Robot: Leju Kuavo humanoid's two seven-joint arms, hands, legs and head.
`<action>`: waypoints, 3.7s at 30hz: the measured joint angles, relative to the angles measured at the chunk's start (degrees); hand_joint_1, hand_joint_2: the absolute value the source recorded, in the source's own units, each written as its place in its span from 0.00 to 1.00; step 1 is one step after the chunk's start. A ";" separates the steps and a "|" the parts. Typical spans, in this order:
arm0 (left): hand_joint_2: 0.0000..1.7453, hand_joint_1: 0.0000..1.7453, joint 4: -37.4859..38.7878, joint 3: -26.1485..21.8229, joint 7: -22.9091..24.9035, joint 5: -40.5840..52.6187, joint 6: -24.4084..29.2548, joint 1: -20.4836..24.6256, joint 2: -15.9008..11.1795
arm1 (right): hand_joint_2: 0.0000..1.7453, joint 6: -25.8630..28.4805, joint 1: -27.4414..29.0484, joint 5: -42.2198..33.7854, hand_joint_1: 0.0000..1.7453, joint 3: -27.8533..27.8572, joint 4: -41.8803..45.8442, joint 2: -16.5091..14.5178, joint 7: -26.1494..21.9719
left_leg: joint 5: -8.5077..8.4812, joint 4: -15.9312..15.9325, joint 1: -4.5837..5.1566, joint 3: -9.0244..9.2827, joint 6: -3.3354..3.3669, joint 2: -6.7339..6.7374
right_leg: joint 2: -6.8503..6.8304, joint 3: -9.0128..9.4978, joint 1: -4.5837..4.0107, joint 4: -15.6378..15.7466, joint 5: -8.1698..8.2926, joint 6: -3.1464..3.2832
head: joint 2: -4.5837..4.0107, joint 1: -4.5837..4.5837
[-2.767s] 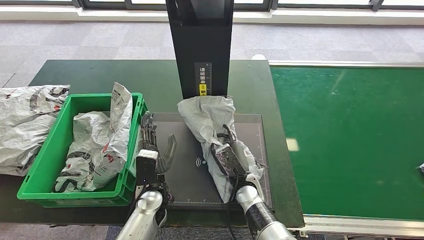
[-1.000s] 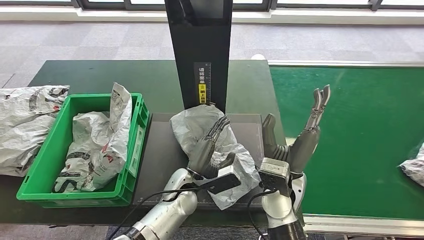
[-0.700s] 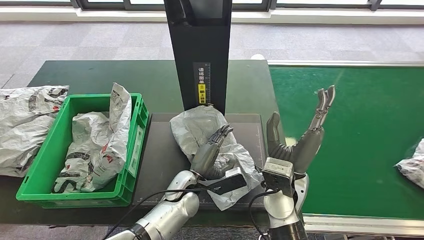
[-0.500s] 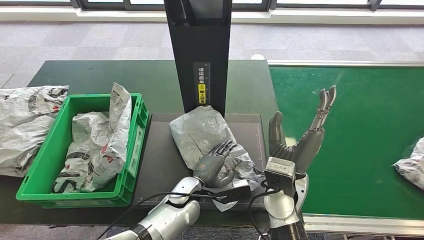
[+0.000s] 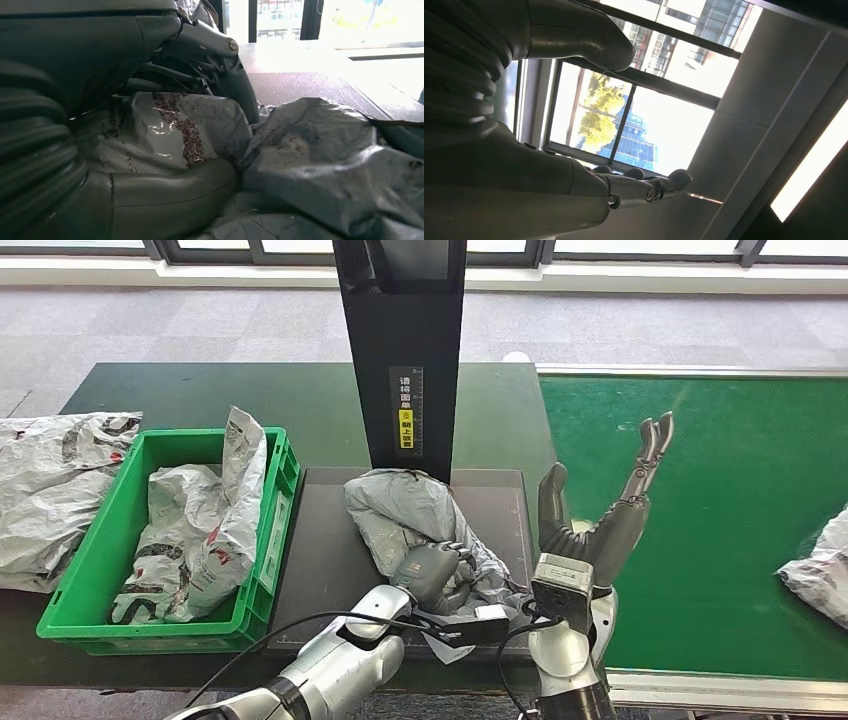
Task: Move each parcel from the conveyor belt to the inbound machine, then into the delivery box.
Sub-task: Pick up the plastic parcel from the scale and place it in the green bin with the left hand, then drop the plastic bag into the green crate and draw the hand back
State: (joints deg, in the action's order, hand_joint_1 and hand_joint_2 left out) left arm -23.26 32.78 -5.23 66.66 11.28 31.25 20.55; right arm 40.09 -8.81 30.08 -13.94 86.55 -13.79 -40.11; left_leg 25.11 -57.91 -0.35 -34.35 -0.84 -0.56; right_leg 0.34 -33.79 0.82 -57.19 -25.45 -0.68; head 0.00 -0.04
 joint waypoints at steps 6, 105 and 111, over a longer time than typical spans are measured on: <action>1.00 1.00 0.00 0.03 0.03 0.04 0.00 0.01 0.00 | 1.00 0.00 0.00 -0.04 0.00 0.00 0.00 0.00 0.00 | 0.00 0.00 0.00 0.02 0.00 0.00 | 0.00 0.02 0.00 0.00 0.00 0.00 | 0.00 0.00; 0.00 0.00 -45.43 -17.36 42.09 20.76 29.05 -8.76 -28.15 | 1.00 -0.02 1.72 -0.23 0.00 0.09 1.11 0.00 -0.01 | 0.07 -0.08 -0.03 -0.27 -0.22 0.46 | 0.58 -0.57 -0.01 -0.19 0.02 0.12 | 0.00 0.00; 0.00 0.00 -53.74 -22.60 37.81 20.76 29.07 -11.78 -27.80 | 1.00 -0.02 1.71 -0.48 0.00 1.00 0.30 0.00 0.05 | 0.08 -0.08 -0.03 -0.30 -0.22 0.44 | 0.58 -0.59 -0.02 -0.18 0.00 0.12 | 0.00 0.00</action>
State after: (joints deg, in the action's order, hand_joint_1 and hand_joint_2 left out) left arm -76.99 10.17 32.57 87.43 40.35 19.47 -7.25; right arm 40.06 -7.11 29.59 -12.94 86.86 -13.79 -40.05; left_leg 25.19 -57.99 -0.38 -34.66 -1.07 -0.12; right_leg 0.92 -34.38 0.81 -57.37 -25.45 -0.55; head 0.00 -0.04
